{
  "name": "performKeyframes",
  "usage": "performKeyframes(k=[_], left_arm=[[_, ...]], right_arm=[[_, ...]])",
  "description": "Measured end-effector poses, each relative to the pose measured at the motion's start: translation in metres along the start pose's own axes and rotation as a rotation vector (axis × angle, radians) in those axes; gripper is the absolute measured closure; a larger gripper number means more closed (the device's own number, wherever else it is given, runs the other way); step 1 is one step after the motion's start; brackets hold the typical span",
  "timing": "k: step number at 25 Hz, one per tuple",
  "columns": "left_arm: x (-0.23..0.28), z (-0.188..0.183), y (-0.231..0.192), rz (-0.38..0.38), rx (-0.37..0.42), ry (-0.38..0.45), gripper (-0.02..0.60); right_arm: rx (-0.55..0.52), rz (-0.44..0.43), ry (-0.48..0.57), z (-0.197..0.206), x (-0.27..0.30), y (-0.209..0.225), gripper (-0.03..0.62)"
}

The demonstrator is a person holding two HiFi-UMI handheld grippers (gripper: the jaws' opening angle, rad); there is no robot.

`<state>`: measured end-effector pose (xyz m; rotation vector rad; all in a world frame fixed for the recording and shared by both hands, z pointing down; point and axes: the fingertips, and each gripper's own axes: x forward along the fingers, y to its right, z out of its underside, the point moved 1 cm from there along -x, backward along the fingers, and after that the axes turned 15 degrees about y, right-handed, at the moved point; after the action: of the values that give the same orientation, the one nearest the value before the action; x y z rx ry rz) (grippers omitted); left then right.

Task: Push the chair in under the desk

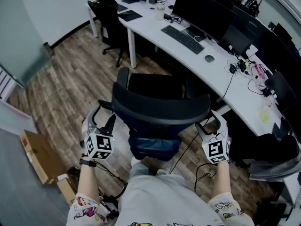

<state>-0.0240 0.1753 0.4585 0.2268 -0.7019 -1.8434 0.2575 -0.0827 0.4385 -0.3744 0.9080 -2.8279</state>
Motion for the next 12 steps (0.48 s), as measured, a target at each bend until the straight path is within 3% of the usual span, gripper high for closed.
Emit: performKeyframes(k=[12], left_arm=[[0.021, 0.009, -0.011, 0.052, 0.149, 0.0, 0.322]], right_arm=[[-0.03, -0.044, -0.045, 0.019, 0.007, 0.011, 0.287]])
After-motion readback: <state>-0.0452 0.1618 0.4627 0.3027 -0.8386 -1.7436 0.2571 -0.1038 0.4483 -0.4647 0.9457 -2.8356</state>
